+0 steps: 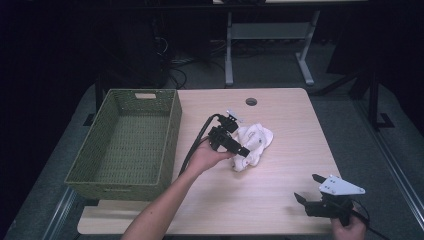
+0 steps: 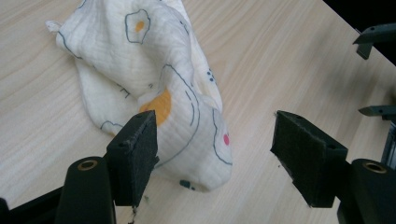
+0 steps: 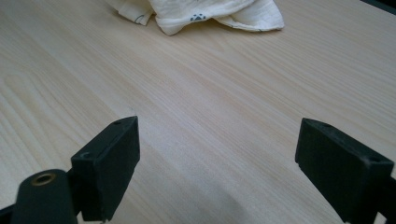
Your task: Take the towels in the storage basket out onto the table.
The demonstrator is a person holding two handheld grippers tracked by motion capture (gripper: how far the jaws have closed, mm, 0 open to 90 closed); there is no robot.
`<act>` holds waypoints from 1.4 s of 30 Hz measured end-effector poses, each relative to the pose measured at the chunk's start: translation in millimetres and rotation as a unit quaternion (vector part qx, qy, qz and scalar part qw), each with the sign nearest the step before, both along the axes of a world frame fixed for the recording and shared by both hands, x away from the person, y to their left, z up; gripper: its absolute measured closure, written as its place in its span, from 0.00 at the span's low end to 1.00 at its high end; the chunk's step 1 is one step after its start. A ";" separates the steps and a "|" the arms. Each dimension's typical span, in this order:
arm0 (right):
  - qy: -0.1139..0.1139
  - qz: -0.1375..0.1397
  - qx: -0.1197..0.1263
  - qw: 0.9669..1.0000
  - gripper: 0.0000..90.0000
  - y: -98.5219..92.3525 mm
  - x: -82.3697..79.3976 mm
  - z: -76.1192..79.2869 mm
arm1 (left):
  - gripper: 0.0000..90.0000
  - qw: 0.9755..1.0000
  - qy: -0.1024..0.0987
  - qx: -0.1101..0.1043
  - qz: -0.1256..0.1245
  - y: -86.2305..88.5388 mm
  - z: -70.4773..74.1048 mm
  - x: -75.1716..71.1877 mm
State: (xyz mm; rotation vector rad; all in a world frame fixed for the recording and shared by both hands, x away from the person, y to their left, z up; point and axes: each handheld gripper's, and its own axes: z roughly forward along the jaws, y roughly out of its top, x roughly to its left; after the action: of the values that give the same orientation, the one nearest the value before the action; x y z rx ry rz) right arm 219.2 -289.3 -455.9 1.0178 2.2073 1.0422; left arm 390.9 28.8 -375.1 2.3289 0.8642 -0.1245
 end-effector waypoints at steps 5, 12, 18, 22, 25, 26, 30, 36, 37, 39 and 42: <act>0.001 0.000 -0.003 1.000 0.15 -1.4 1.4 -0.8 | 0.34 1.000 0.000 -0.008 0.000 8.1 -1.4 -10.0; 0.001 -0.002 -0.003 1.000 0.15 -2.9 1.5 -1.4 | 0.34 1.000 -0.005 -0.010 -0.009 18.4 -0.8 -22.6; 0.003 -0.004 -0.004 1.000 0.15 -3.3 1.8 -2.1 | 0.34 1.000 -0.008 -0.017 -0.014 30.5 -2.9 -35.1; 0.003 -0.007 -0.005 1.000 0.15 -4.1 2.1 -2.2 | 0.34 1.000 -0.006 -0.020 -0.017 36.5 -6.1 -42.7; 0.004 -0.008 -0.004 1.000 0.15 -4.3 2.2 -2.5 | 0.34 1.000 -0.007 -0.021 -0.019 39.0 -7.5 -45.6; 0.004 -0.009 -0.005 1.000 0.15 -4.6 2.1 -2.6 | 0.34 1.000 -0.006 -0.024 -0.018 41.1 -8.9 -48.5; 0.003 -0.010 -0.003 1.000 0.15 -5.0 2.1 -2.5 | 0.33 1.000 -0.005 -0.023 -0.021 44.6 -11.0 -52.8; 0.004 -0.012 -0.004 1.000 0.15 -6.1 2.7 -3.0 | 0.33 0.999 -0.004 -0.026 -0.021 53.7 -15.4 -59.9; 0.004 -0.012 -0.005 1.000 0.15 -6.0 2.9 -3.2 | 0.33 0.999 -0.001 -0.027 -0.019 54.8 -15.9 -61.2; 0.003 -0.011 -0.006 1.000 0.15 -5.8 3.3 -3.4 | 0.33 0.999 -0.001 -0.032 -0.018 57.2 -16.9 -63.2; 0.003 -0.012 -0.007 1.000 0.15 -5.7 3.5 -3.6 | 0.33 0.999 -0.004 -0.031 -0.019 59.2 -17.5 -66.6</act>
State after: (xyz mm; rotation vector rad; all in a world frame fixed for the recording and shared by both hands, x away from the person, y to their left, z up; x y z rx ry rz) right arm 222.8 -295.0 -459.5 1.0400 2.1999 1.0137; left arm 324.3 88.0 -392.6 2.2872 0.8000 -0.1554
